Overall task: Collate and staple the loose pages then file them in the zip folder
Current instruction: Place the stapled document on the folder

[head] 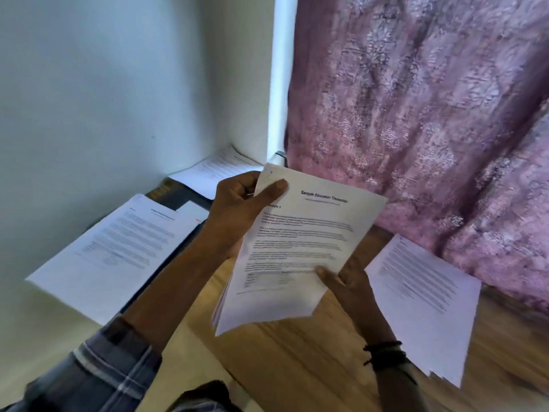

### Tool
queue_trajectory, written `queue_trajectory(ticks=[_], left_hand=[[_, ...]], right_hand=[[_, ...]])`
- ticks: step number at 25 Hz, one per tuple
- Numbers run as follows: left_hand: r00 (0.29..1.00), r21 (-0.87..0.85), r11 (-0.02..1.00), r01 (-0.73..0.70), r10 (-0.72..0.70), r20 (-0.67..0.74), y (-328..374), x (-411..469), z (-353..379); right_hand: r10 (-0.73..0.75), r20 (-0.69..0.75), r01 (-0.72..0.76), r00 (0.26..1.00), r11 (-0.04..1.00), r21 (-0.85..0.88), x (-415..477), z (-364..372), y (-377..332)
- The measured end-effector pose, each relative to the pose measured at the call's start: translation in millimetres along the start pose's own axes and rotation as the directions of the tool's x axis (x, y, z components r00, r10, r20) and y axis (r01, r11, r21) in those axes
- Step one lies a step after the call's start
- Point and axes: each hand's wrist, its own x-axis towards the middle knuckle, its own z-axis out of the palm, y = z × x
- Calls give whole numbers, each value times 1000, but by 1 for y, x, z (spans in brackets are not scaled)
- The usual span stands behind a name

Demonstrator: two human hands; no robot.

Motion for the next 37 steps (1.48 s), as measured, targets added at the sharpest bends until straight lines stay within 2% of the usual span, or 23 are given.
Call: queue_trajectory(ticks=[2, 5, 8, 11, 14, 17, 21, 26, 30, 34, 37], left_hand=[[1000, -17, 1000, 17, -17, 10, -4, 9, -21], [999, 11, 999, 41, -40, -30, -10, 34, -61], [996, 85, 993, 84, -82, -22, -21, 66, -105], [982, 252, 951, 181, -190, 10, -41, 89, -158], [980, 444, 880, 170, -197, 15, -68, 100, -220], [990, 514, 846, 141, -134, -51, -88, 101, -272], [966, 531, 808, 256, -194, -170, -107, 101, -329], [940, 567, 752, 336, -231, -251, -132, 99, -372], [922, 642, 663, 386, -264, -282, -152, 99, -389], [907, 728, 541, 422, -252, -338, -154, 104, -382], [929, 758, 541, 364, -156, -335, -151, 114, -363]], right_hand=[[5, 45, -9, 999, 994, 110, 10, 21, 2], [30, 72, -42, 997, 985, 165, 24, 58, 4], [48, 78, -63, 996, 977, 203, 37, 97, 0], [94, 53, -105, 994, 957, 271, 51, 138, -3], [211, 93, -229, 973, 922, 311, 70, 188, -1], [357, 164, -392, 920, 856, 337, 85, 242, 3], [426, 243, -477, 872, 851, 218, 94, 305, -1], [463, 208, -481, 862, 876, 46, 103, 347, 8], [484, 206, -484, 851, 873, -51, 97, 358, 12], [446, 77, -415, 891, 873, -258, 90, 358, 13], [422, -14, -407, 907, 866, -290, 93, 347, 12]])
